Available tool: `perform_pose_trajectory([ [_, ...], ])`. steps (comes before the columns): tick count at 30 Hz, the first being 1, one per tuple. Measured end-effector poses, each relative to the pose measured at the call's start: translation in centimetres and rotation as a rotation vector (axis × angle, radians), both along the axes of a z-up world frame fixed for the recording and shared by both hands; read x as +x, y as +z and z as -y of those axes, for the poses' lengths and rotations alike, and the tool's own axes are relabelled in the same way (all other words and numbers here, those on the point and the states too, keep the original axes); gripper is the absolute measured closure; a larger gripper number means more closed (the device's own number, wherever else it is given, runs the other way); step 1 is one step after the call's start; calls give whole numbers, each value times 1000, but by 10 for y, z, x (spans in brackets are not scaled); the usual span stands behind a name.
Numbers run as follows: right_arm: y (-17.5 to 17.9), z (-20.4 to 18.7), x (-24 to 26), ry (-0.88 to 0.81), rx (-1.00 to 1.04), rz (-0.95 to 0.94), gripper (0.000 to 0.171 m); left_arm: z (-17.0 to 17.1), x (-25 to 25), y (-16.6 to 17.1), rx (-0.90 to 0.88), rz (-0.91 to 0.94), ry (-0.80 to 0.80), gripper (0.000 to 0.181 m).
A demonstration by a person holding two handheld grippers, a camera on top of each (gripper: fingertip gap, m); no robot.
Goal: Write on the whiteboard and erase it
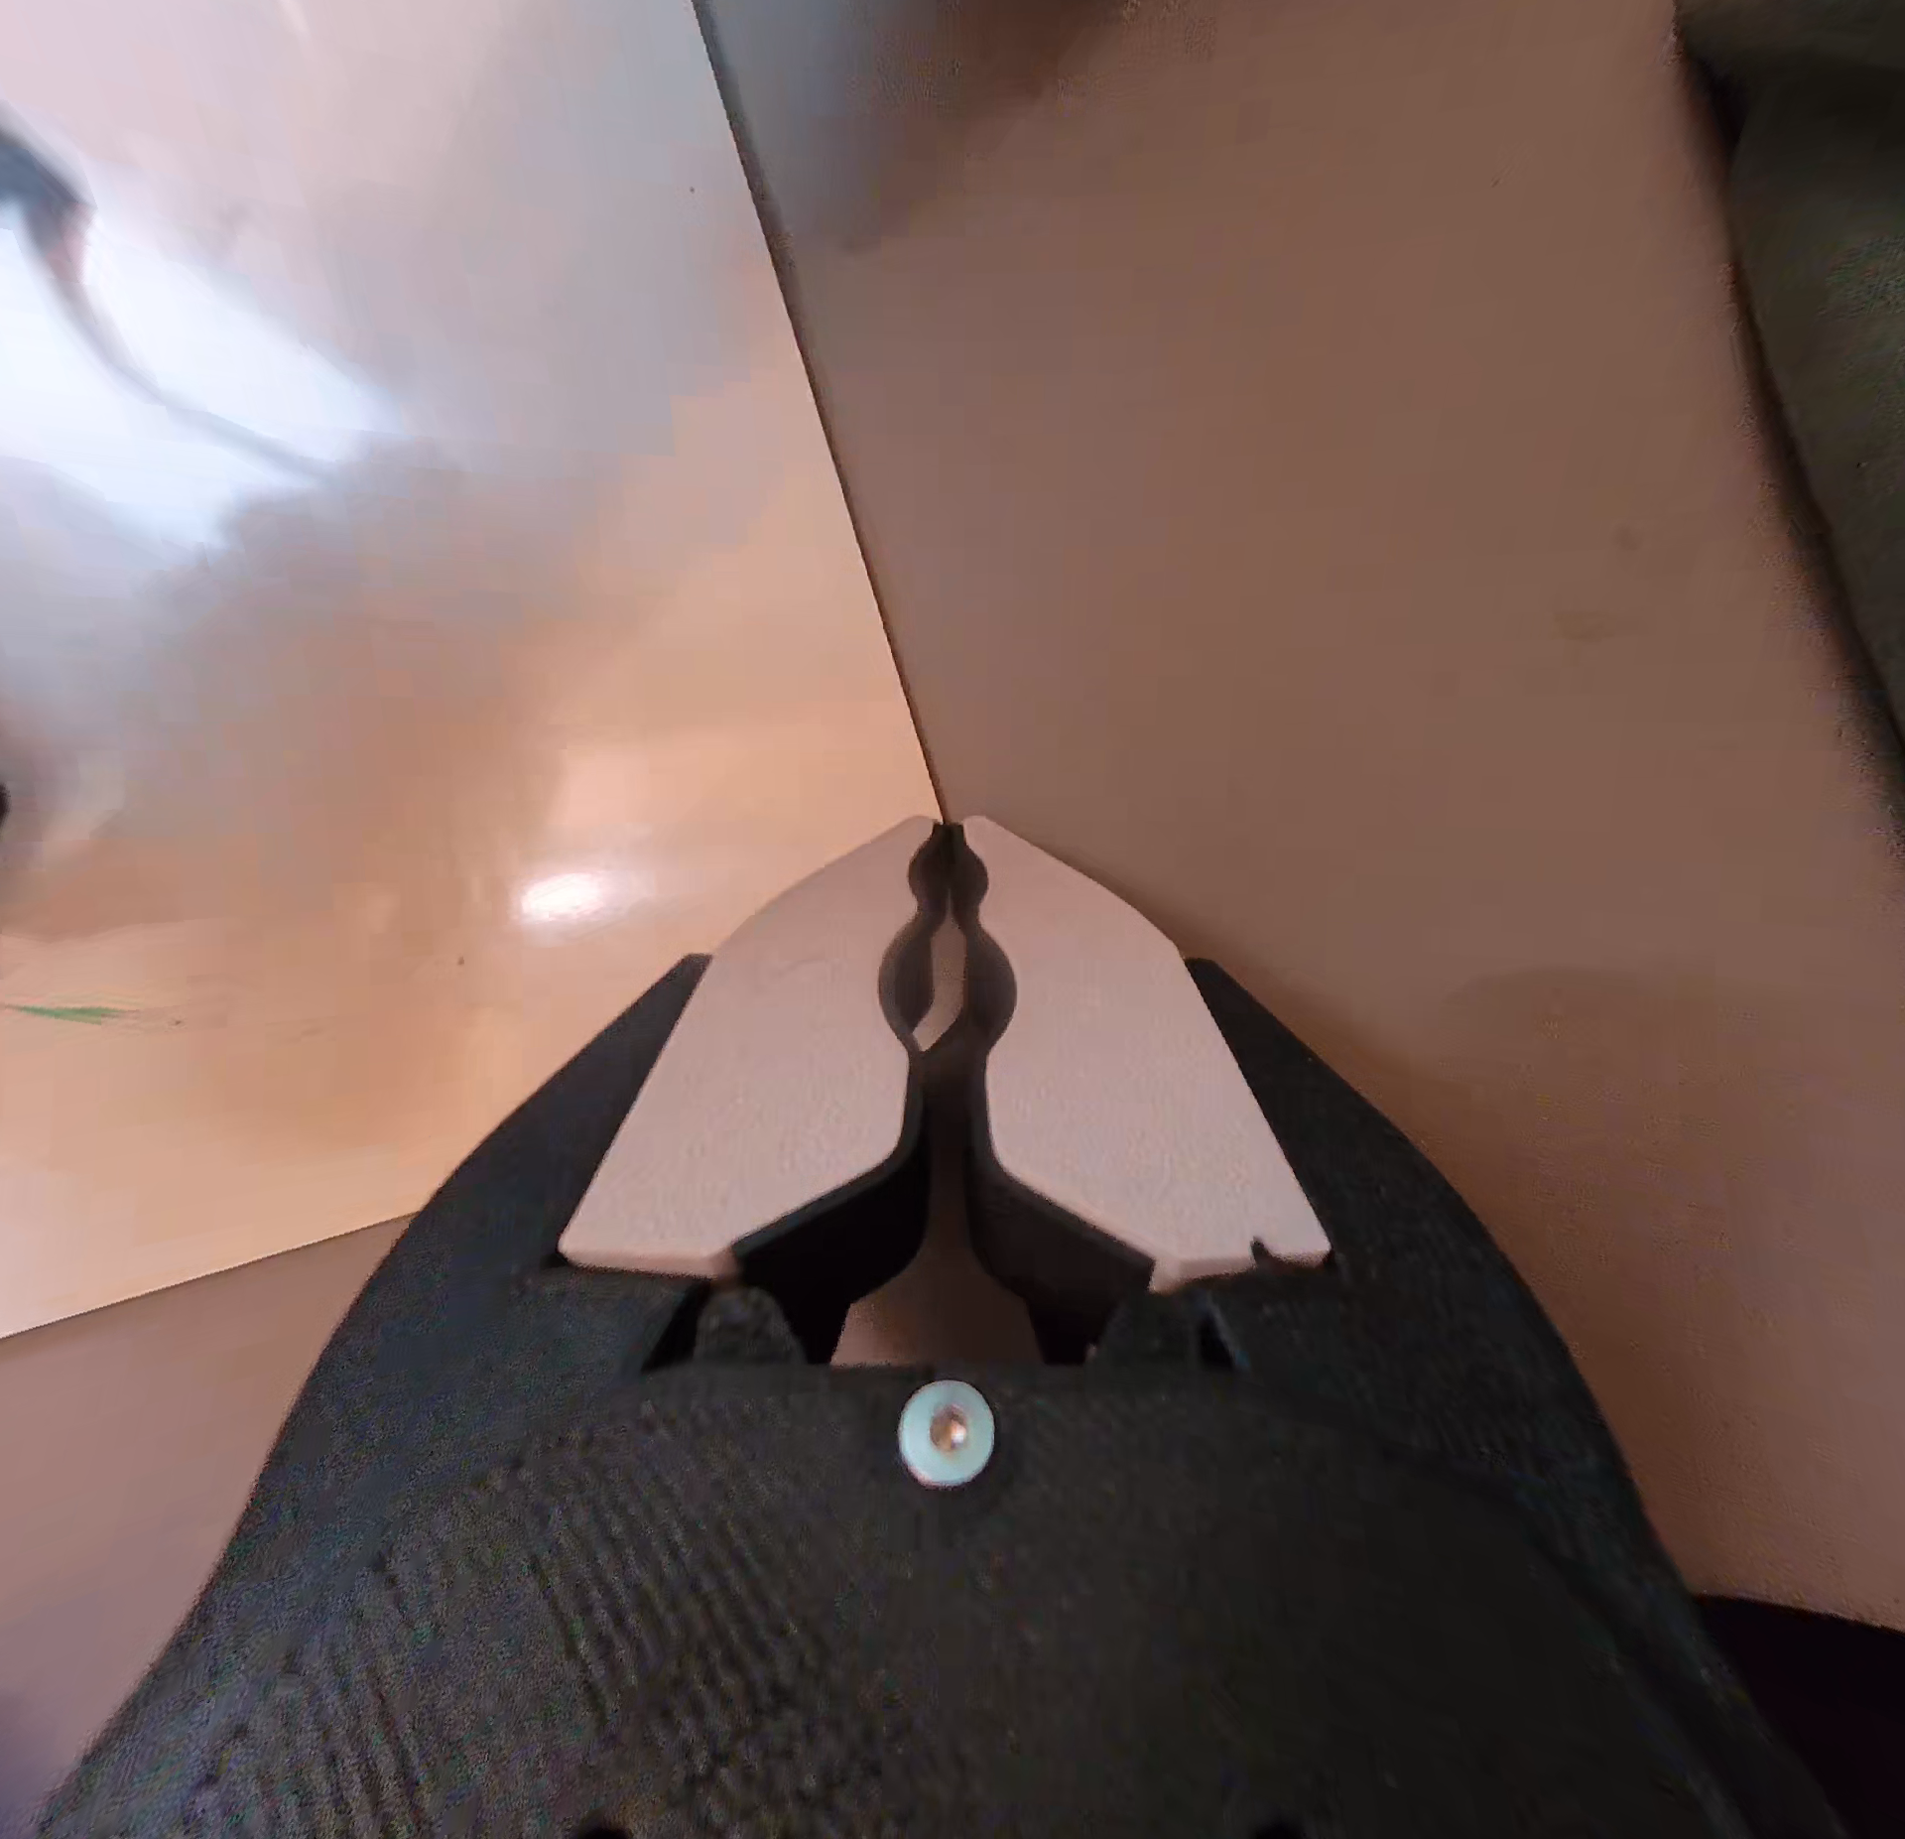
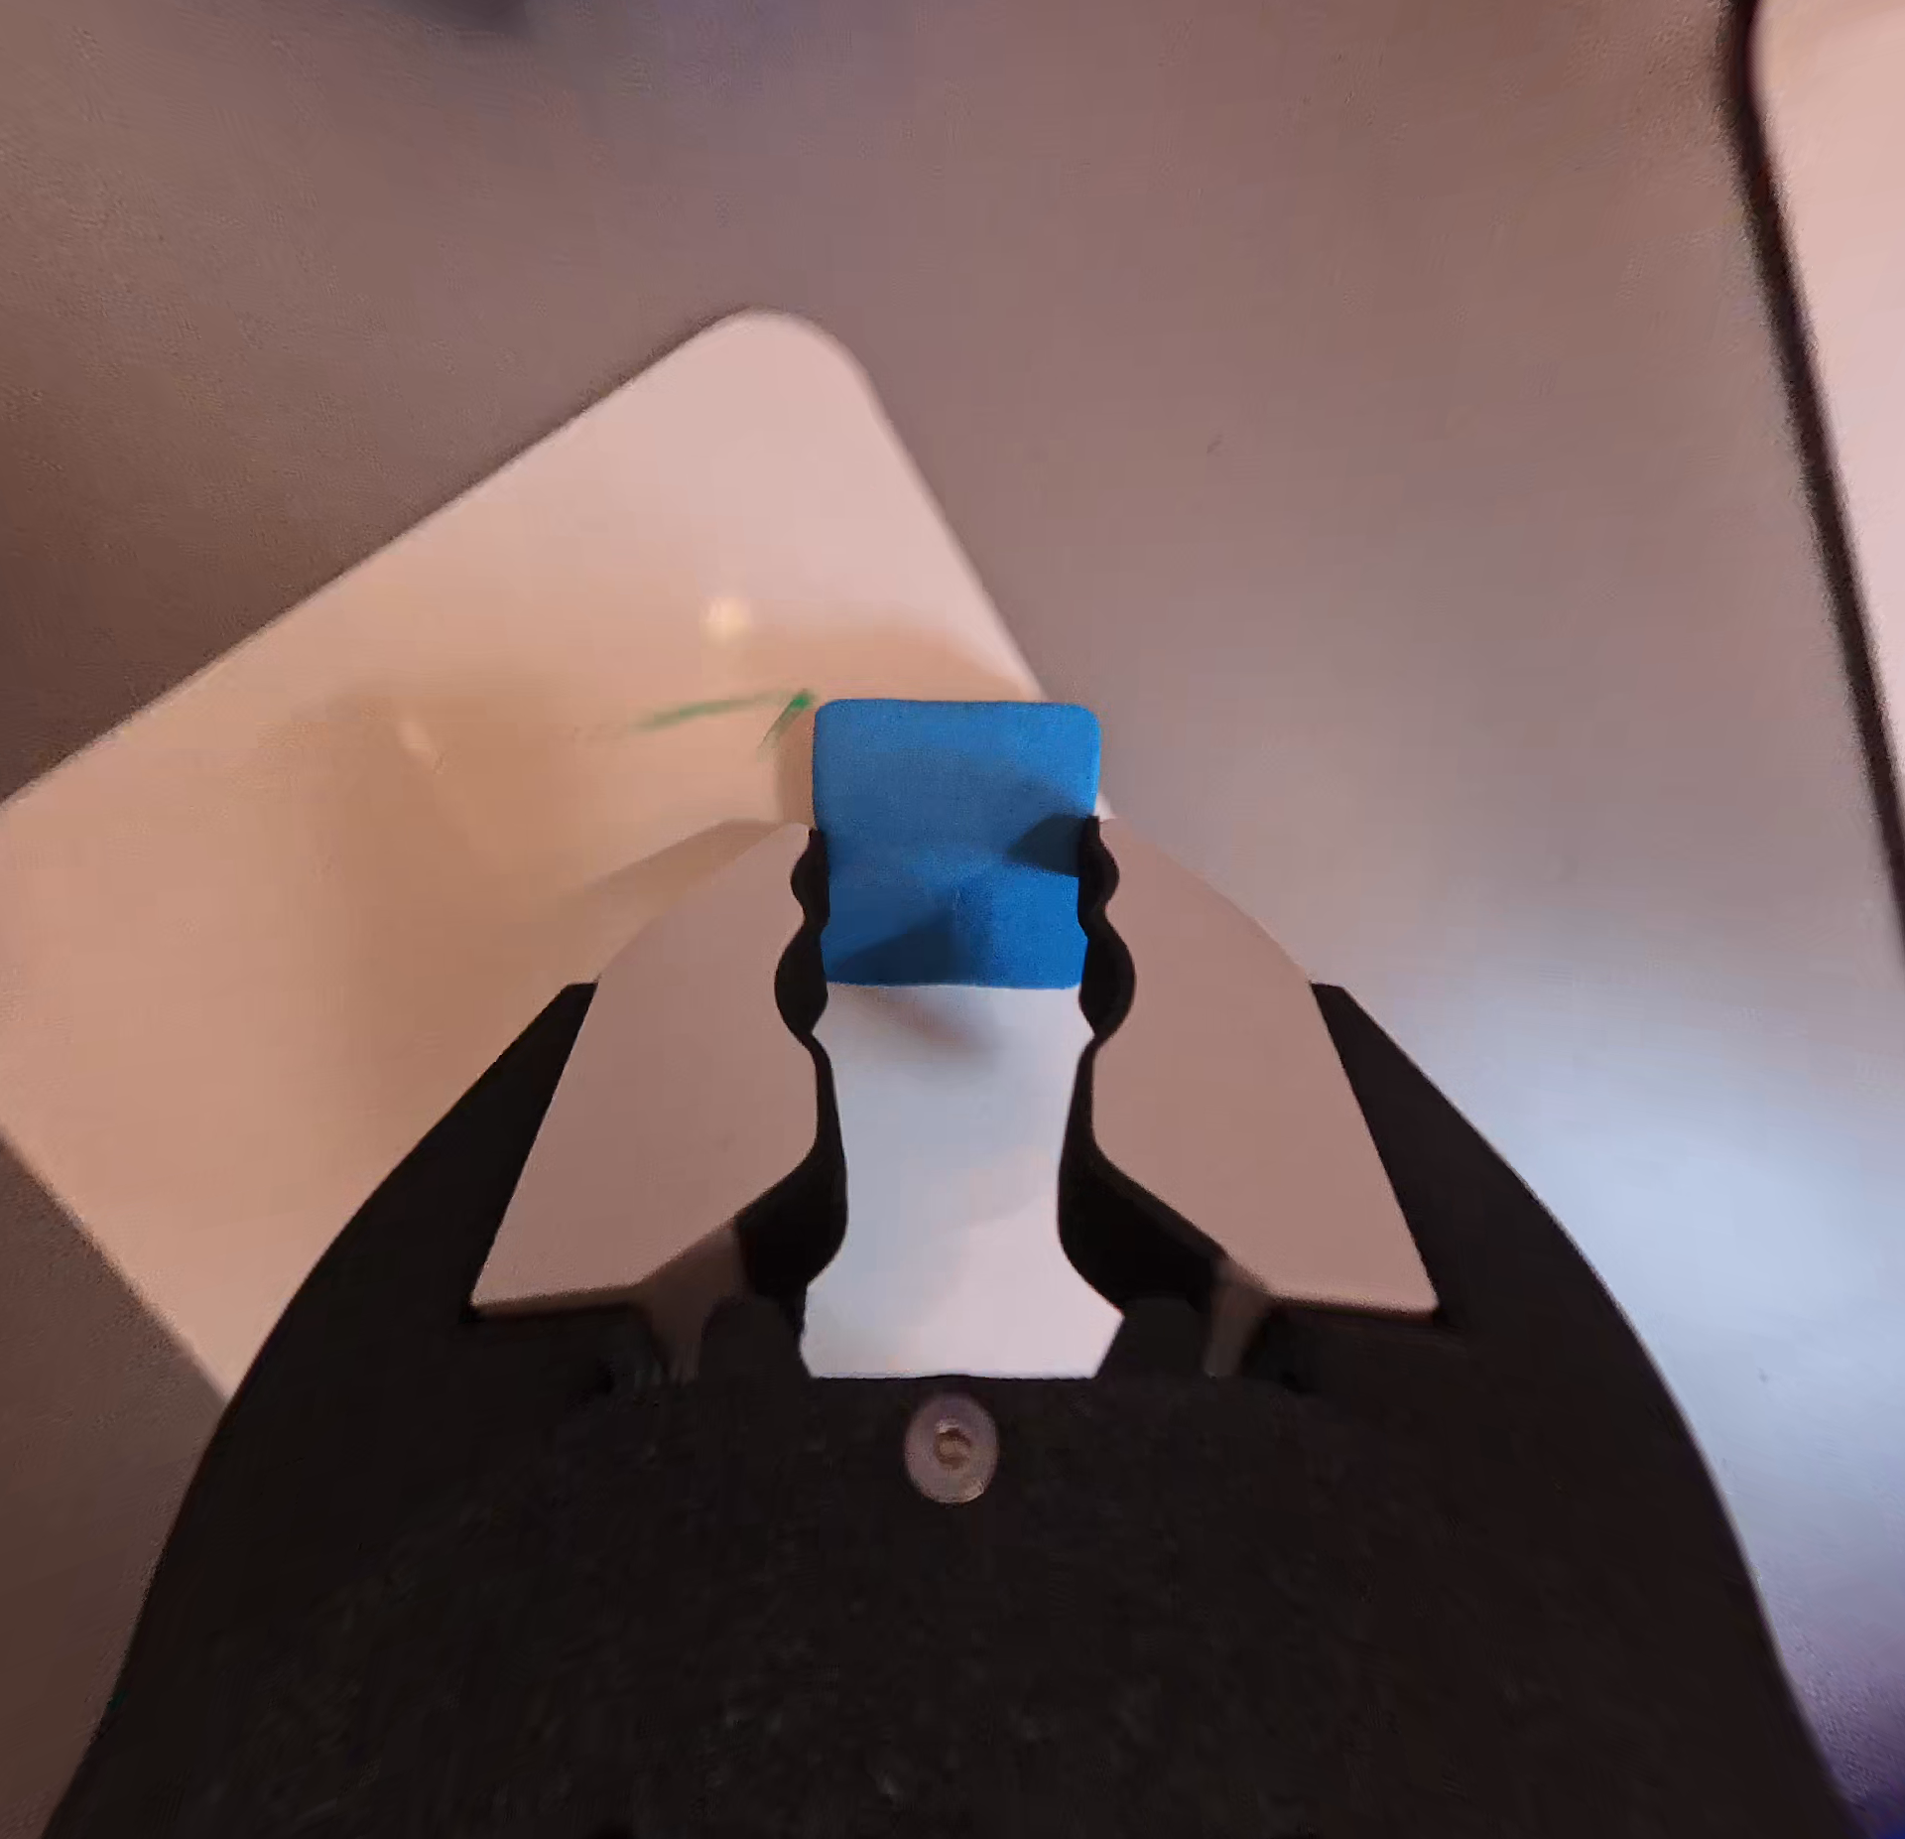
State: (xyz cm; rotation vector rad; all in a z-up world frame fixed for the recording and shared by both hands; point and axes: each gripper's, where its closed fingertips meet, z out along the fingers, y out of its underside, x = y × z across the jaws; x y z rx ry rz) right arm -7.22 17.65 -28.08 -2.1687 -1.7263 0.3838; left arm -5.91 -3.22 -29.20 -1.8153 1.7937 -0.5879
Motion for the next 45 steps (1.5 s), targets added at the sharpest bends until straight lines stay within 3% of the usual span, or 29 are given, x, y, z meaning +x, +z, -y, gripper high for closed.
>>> perform_pose_trajectory([
  [5,0,78,-24,274,6,-20,124,1,1,0,-17,4,-19,181],
  [6,0,77,-32,287,20,-36,124,1,1,0,-18,4,-20,181],
  [8,0,36,-36,128,7,-95,124,-1,1,0,-4,3,-9,181],
  [10,0,-5,-15,-23,-9,-98,124,-2,1,0,-2,4,-4,181],
  [11,0,-6,-5,-20,-10,-70,124,-3,1,0,-1,4,-3,181],
  [16,0,71,-31,283,3,18,124,-2,1,0,-18,8,-9,181],
  [17,0,66,-39,272,4,-5,124,-2,1,0,-19,7,-5,181],
  [19,0,19,-42,82,14,-84,124,-5,0,0,-2,5,6,181],
  [21,0,-21,-22,-96,24,-114,124,-6,1,0,-4,12,12,181],
  [22,0,-22,-12,-108,34,-90,124,-7,1,0,7,11,14,181],
  [27,0,87,-32,301,-22,37,124,-7,2,0,-2,11,5,181],
  [28,0,95,-36,355,-10,43,124,-7,2,0,2,8,6,181],
  [30,0,68,-40,272,-8,-15,124,-8,2,0,12,6,11,181],
  [32,0,10,-21,42,9,-72,124,-10,2,-1,27,3,22,181],
  [34,0,-2,9,-6,12,-24,124,-11,2,-1,33,4,23,181],
  [38,0,105,5,372,-44,23,124,-11,3,-1,32,8,20,181],
  [39,0,115,-3,413,-23,24,124,-11,3,-1,30,7,19,181],
  [41,1,89,-16,320,-17,-30,124,-11,3,-1,35,7,20,181],
  [44,1,-19,9,-85,15,-128,124,-12,2,-3,21,8,26,181],
  [45,1,-37,31,-163,22,-106,124,-12,1,-3,29,6,27,181],
])
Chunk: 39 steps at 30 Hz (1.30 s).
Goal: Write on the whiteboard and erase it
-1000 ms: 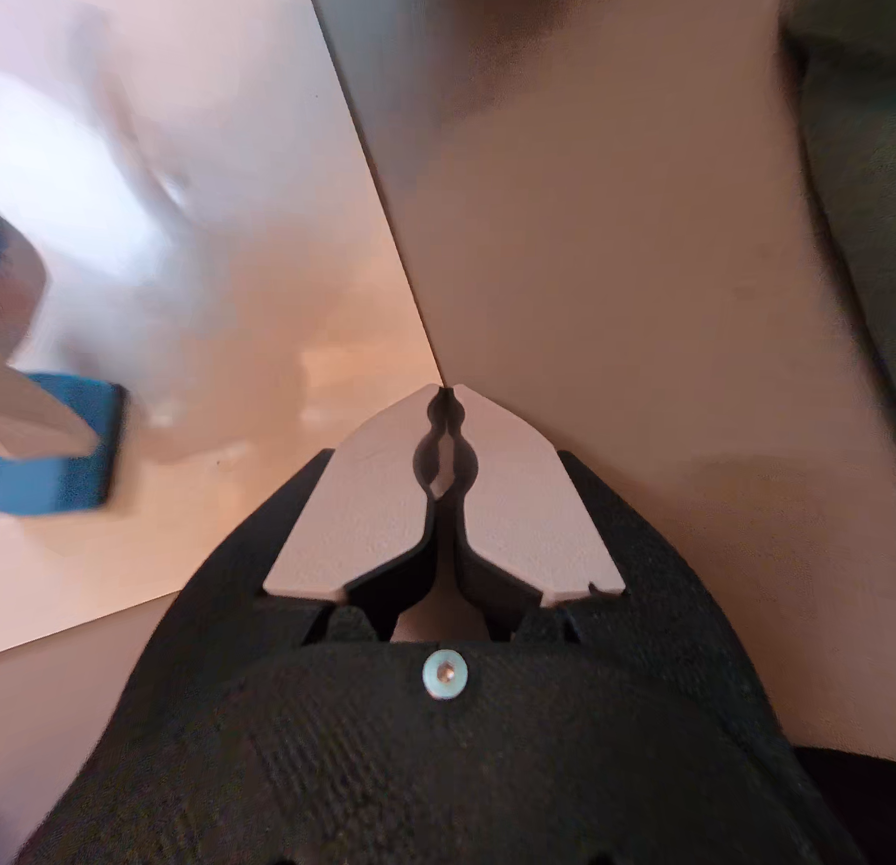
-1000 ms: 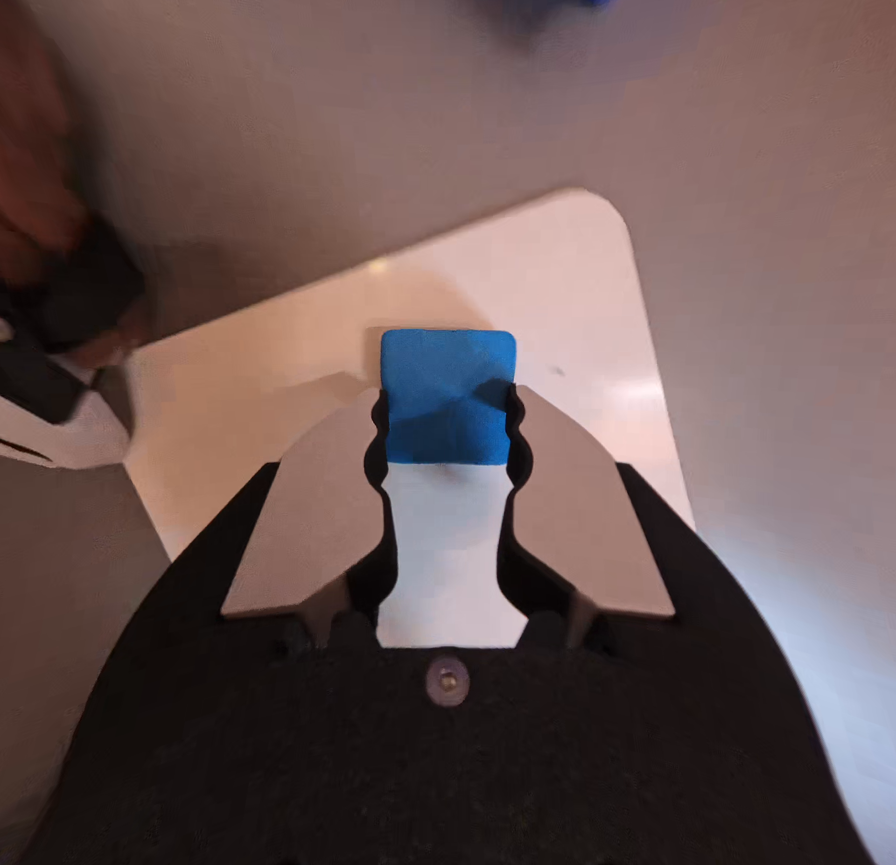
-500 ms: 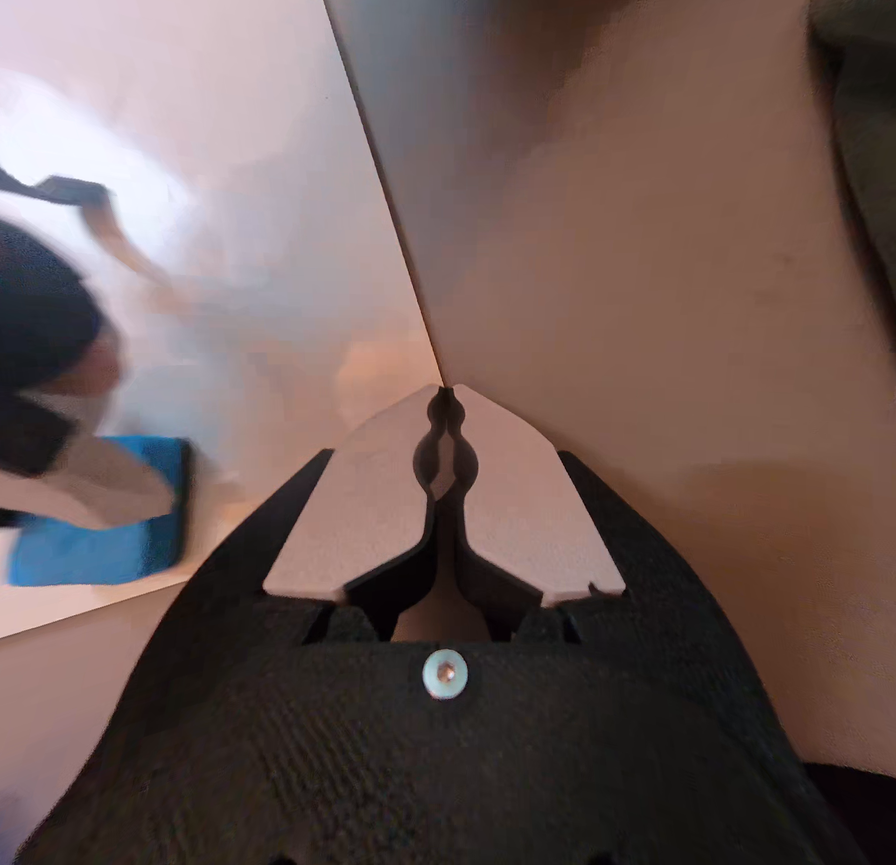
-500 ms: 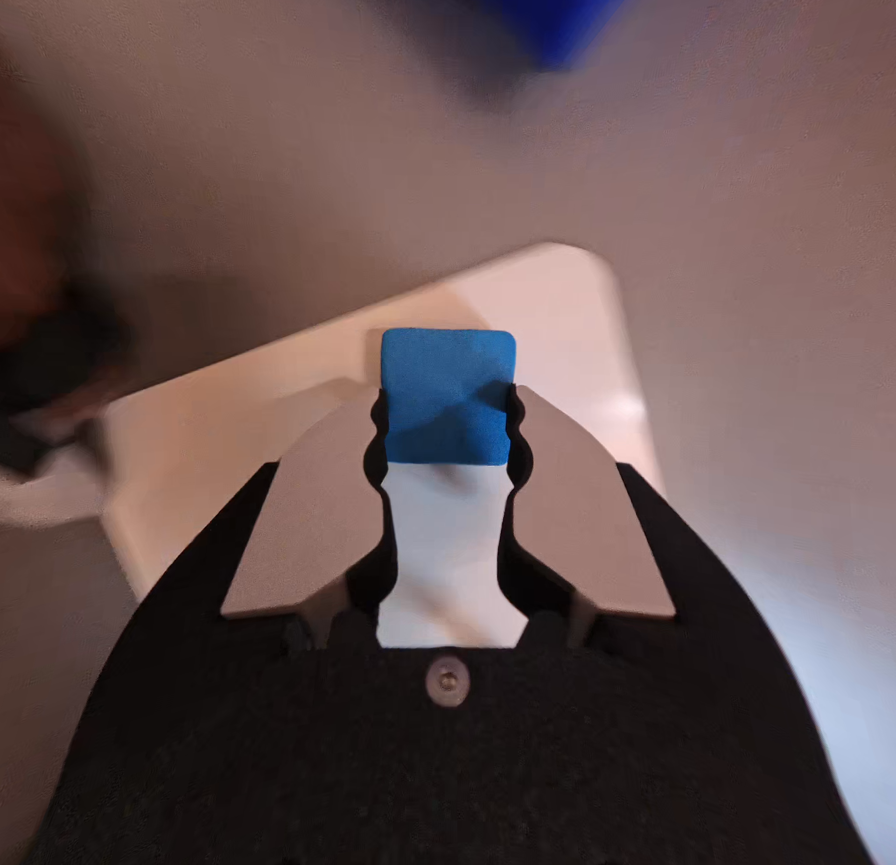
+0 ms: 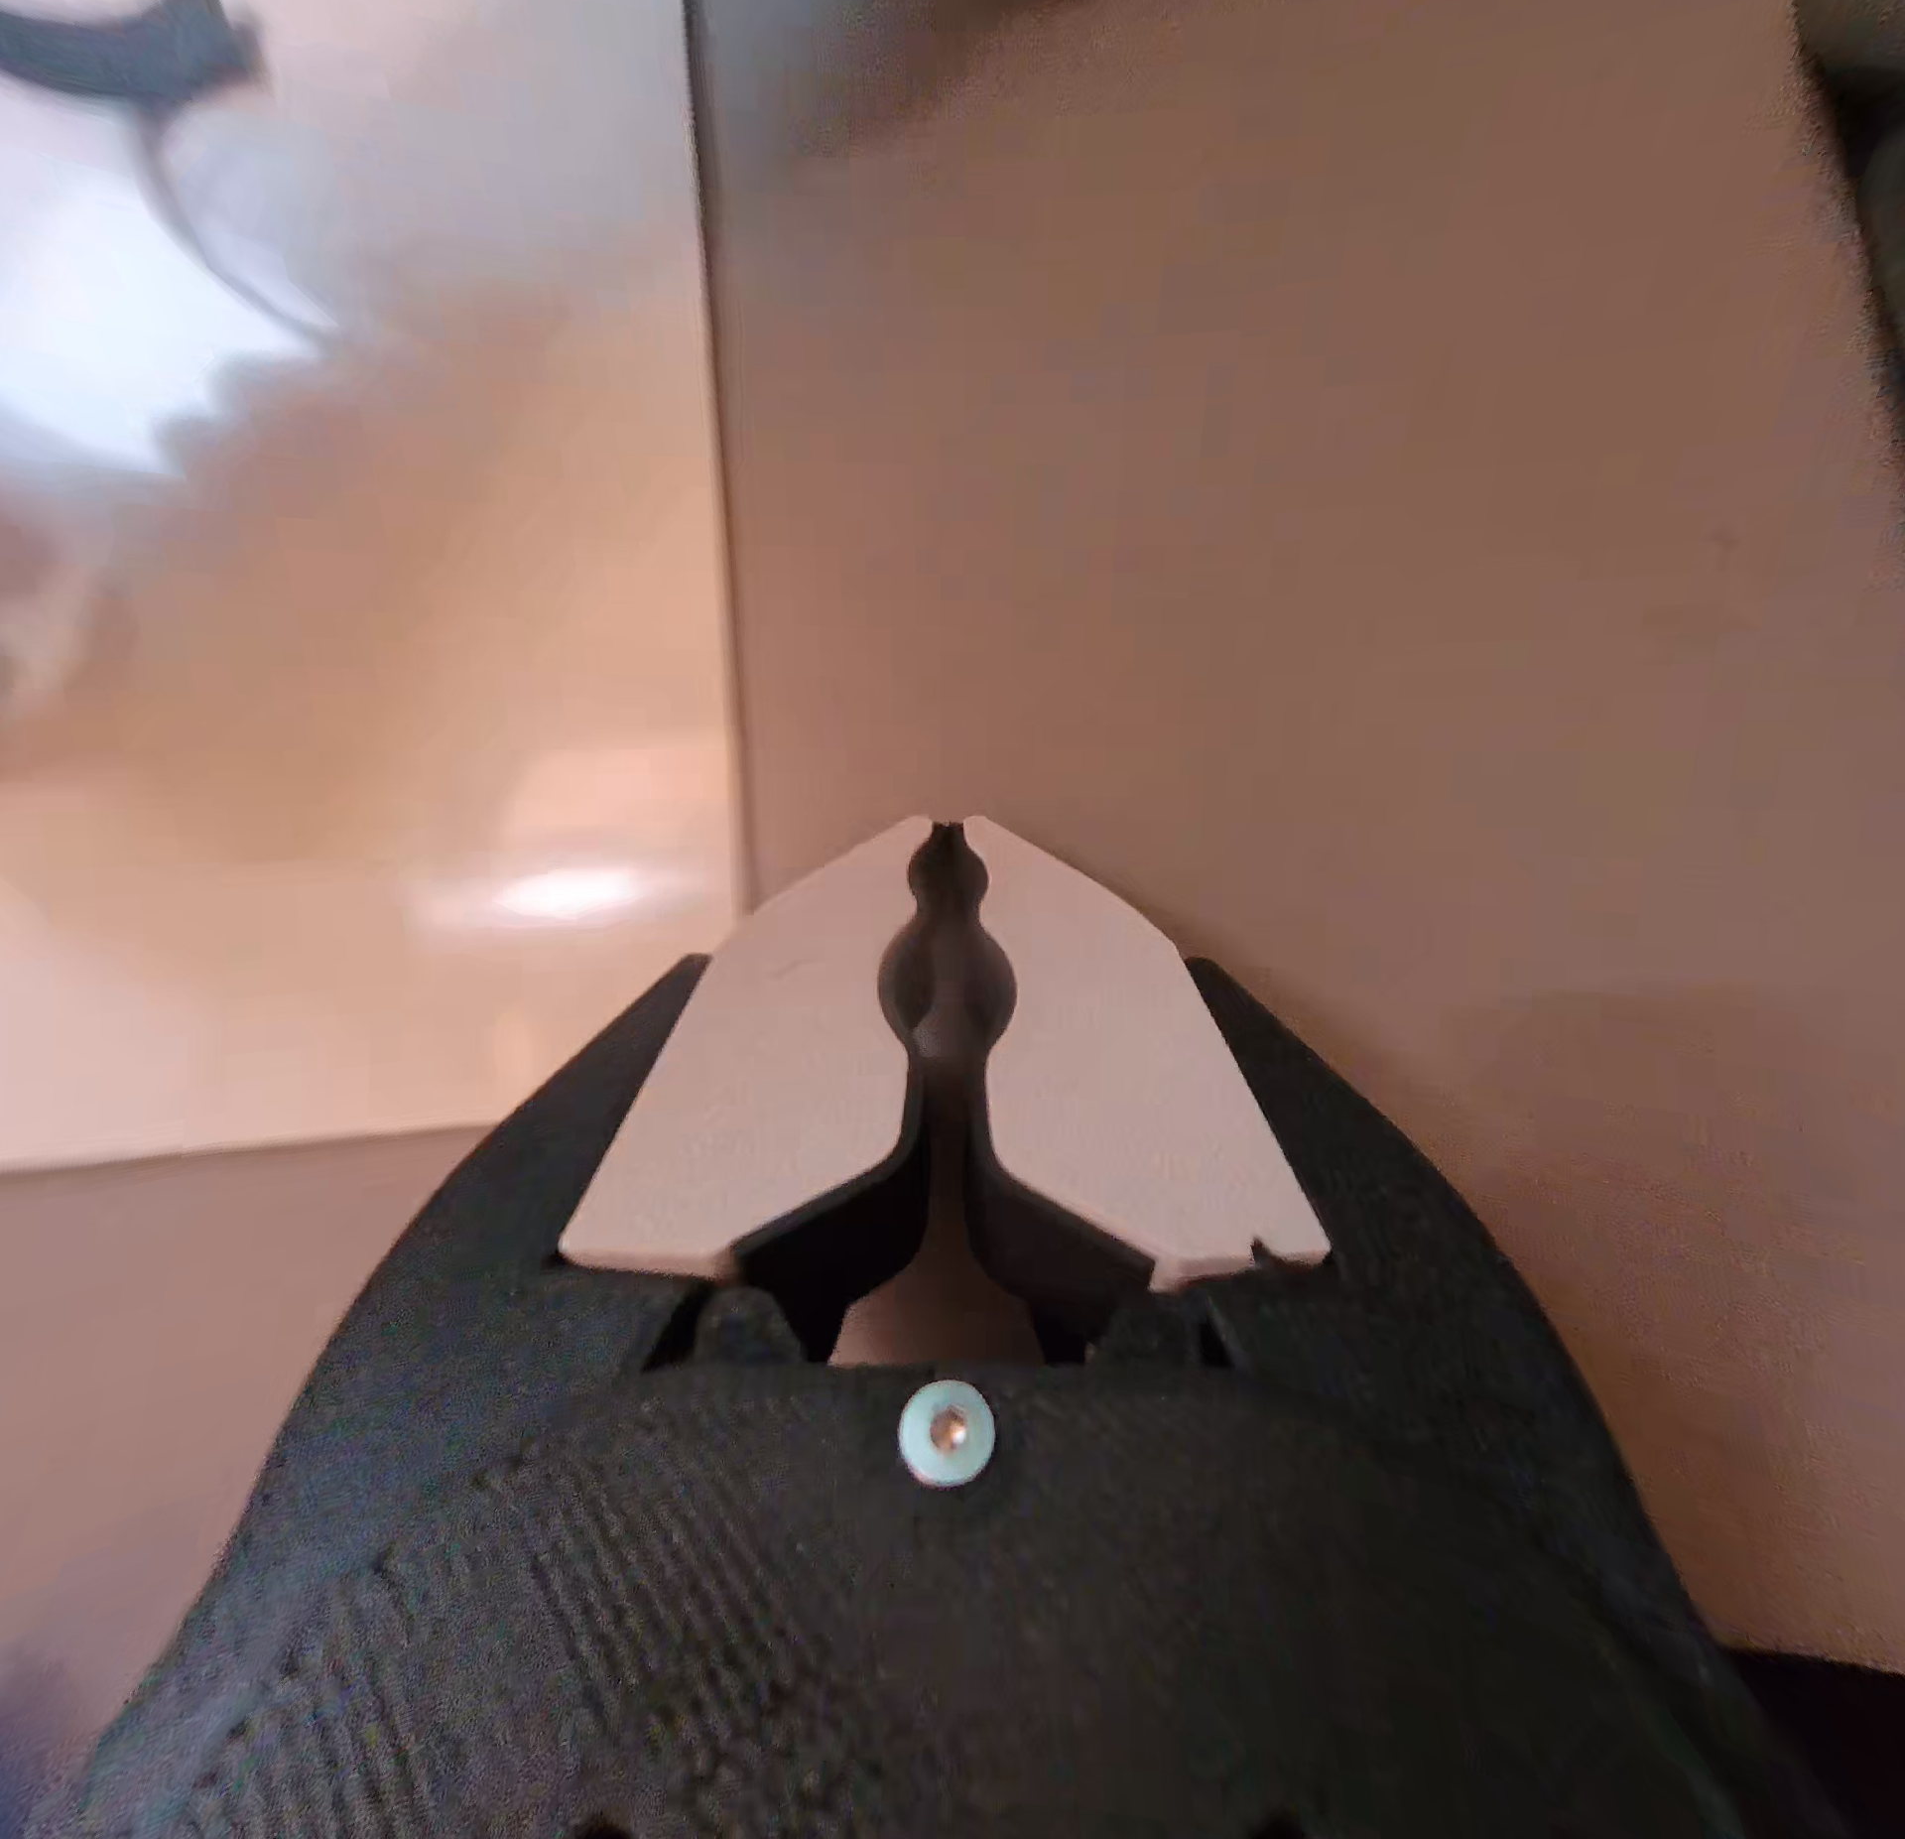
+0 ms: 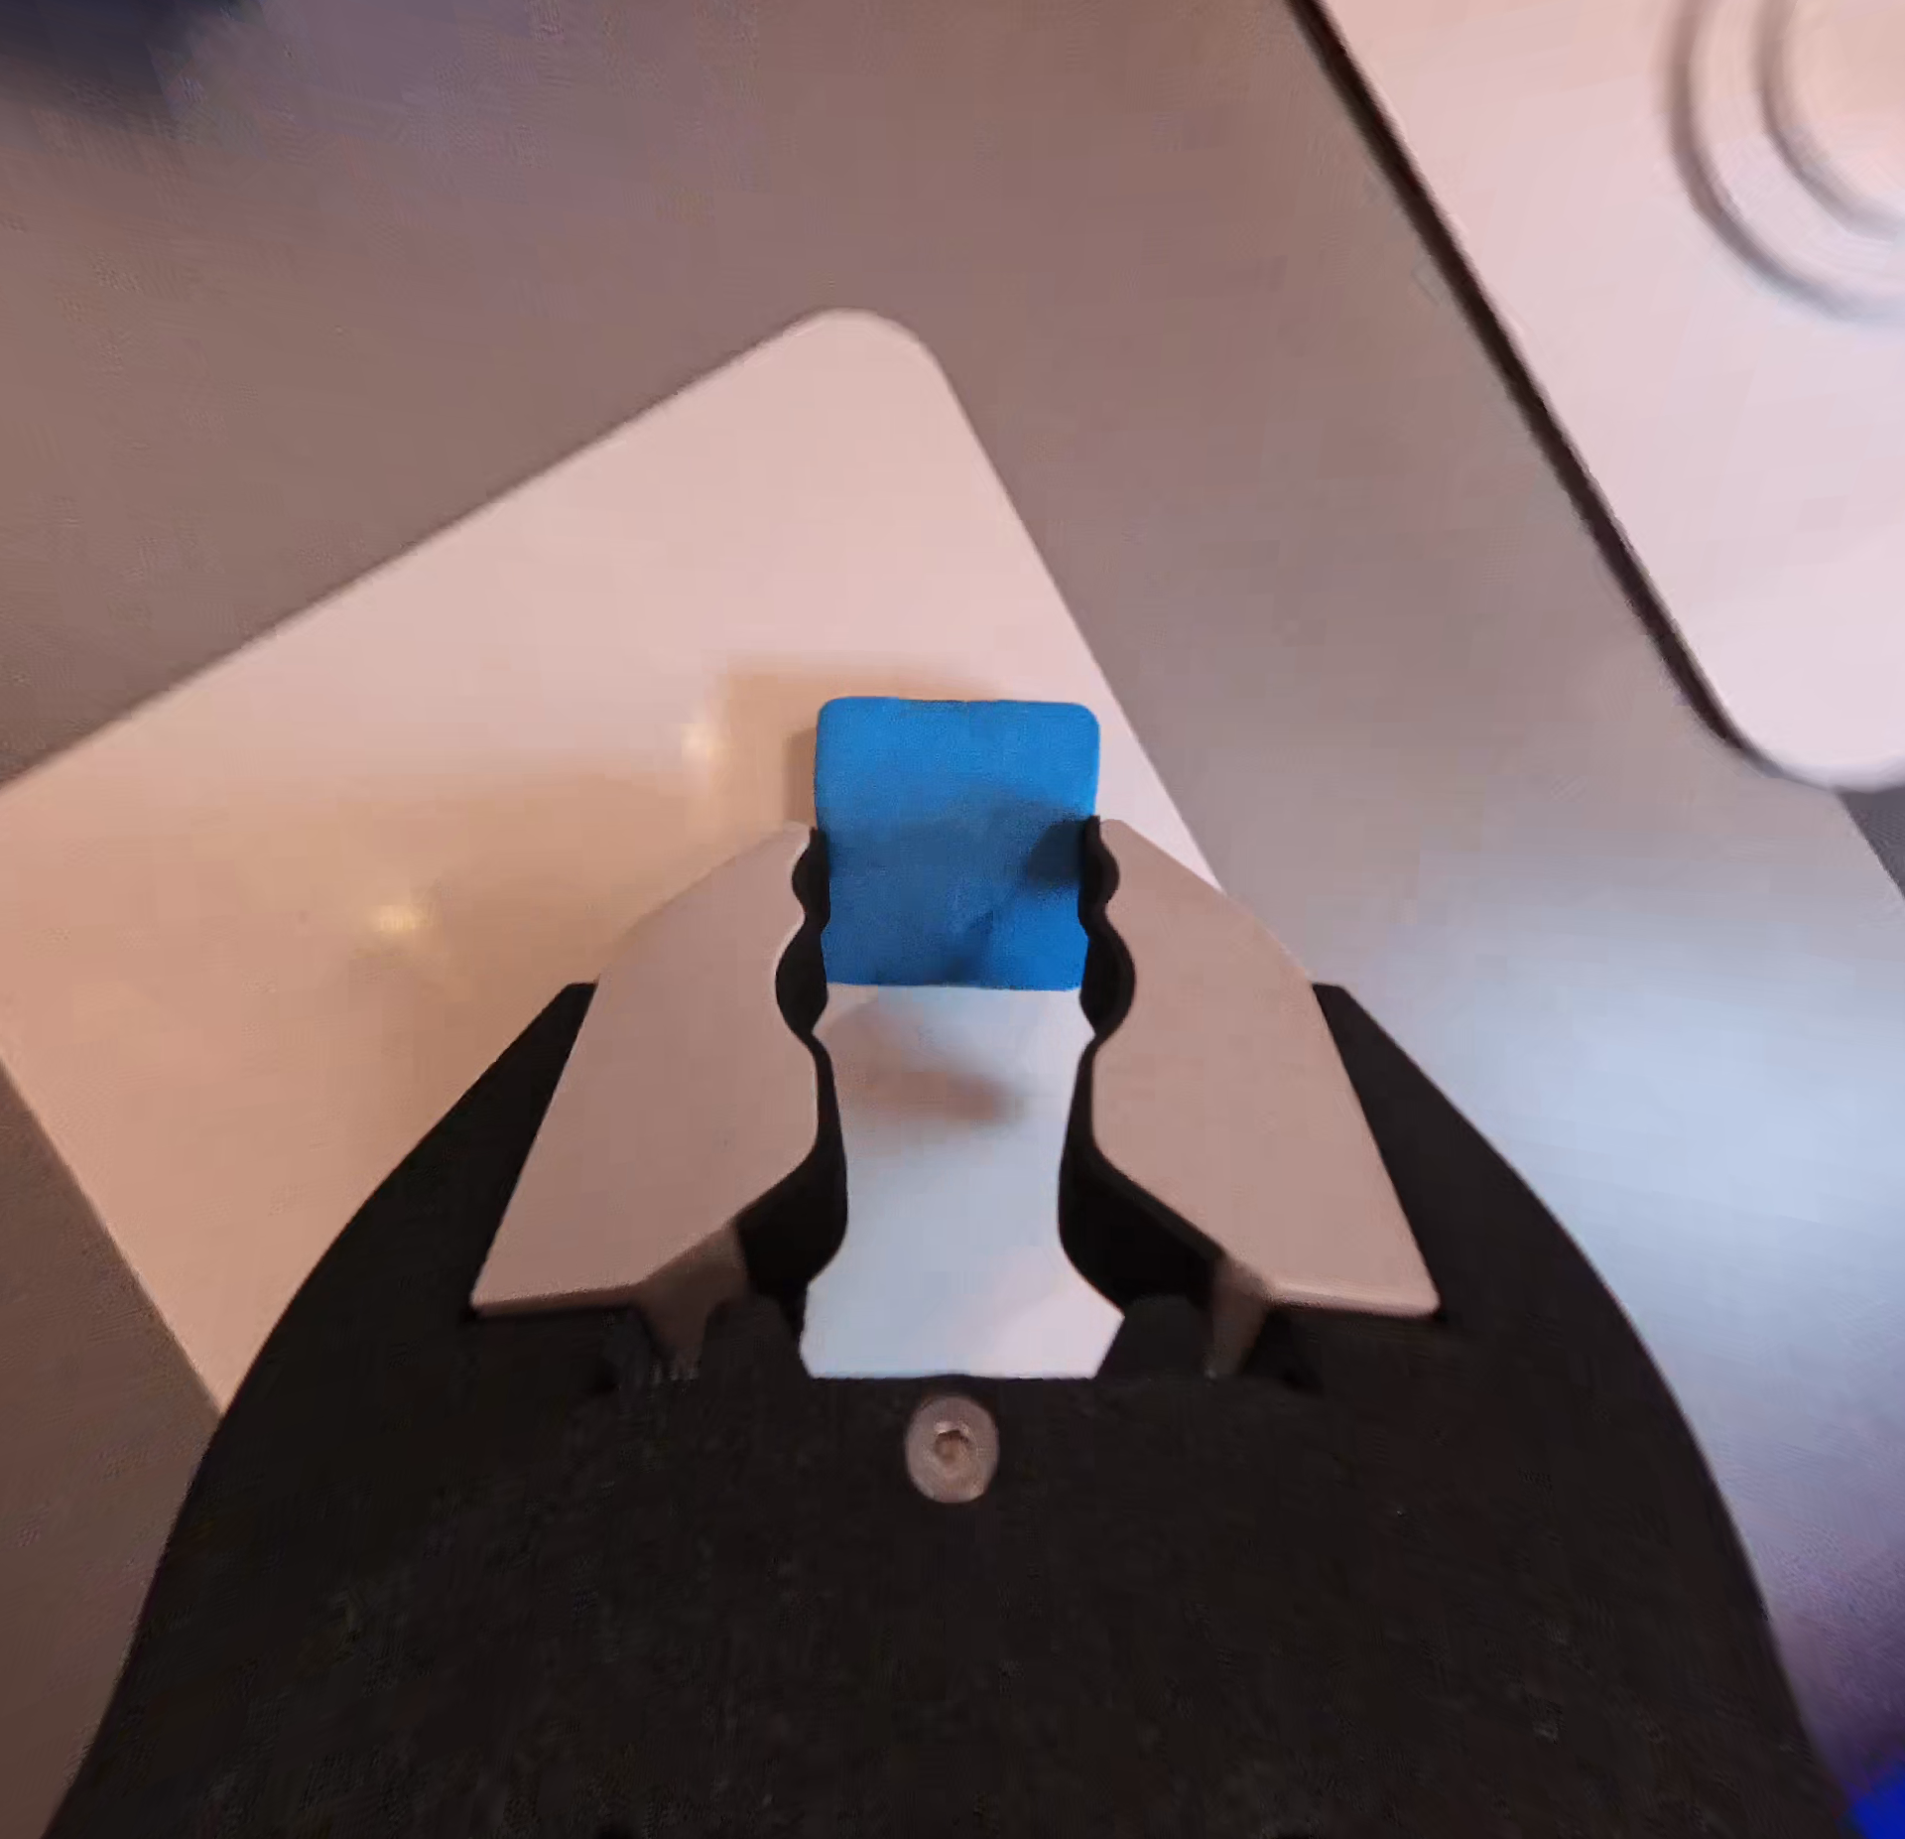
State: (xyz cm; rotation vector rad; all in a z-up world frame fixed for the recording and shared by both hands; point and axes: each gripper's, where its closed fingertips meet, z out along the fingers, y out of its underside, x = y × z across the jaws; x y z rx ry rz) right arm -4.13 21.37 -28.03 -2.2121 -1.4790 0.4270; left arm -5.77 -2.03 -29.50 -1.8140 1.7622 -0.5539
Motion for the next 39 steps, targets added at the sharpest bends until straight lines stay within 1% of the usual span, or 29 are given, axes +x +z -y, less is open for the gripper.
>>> perform_pose_trajectory([
  [1,0,-1,18,-17,-6,34,124,0,0,0,13,-1,0,181],
  [2,0,13,26,21,-23,46,124,0,0,0,21,-3,3,181],
  [4,0,63,27,158,-37,31,124,0,0,0,10,-2,9,181],
  [5,0,89,26,216,-28,28,124,4,1,0,-22,-1,-8,181],
  [6,0,111,25,253,-18,27,124,17,4,2,-98,21,-57,181],
  [8,1,150,23,315,-22,1,124,29,11,10,-141,87,-107,181],
  [10,1,179,18,365,-17,-48,124,38,16,27,-221,174,-136,181],
  [11,1,189,16,381,-6,-58,124,35,17,33,-230,206,-115,181],
  [12,2,195,14,400,12,-59,124,29,14,31,-210,186,-82,181],
  [14,7,203,16,430,56,-62,123,17,0,7,-121,37,-39,181],
  [15,12,204,21,422,51,-63,123,16,0,3,-113,27,-33,181],
  [17,14,204,48,381,4,-27,123,14,1,3,-107,14,-15,181],
  [19,6,208,87,345,-14,52,124,10,1,3,-73,8,4,181],
  [21,1,230,113,329,-53,67,124,8,2,3,-79,11,20,181],
  [22,2,243,115,321,-57,45,124,8,2,3,-73,7,20,181],
  [24,2,261,102,308,-12,26,123,7,3,2,-65,-4,22,181],
  [27,2,277,59,348,15,-36,123,7,3,2,-60,-12,24,181],
  [30,2,267,20,365,34,-73,123,8,3,3,-57,-8,30,181],
  [32,2,243,11,342,21,-89,123,9,3,3,-52,-8,29,181],
  [34,2,197,21,239,23,-96,123,9,3,3,-48,-10,25,181],
  [36,1,138,46,93,25,-101,123,10,3,3,-43,-15,22,181],
  [39,1,48,108,-170,54,-63,123,10,3,3,-36,-21,21,181],
])
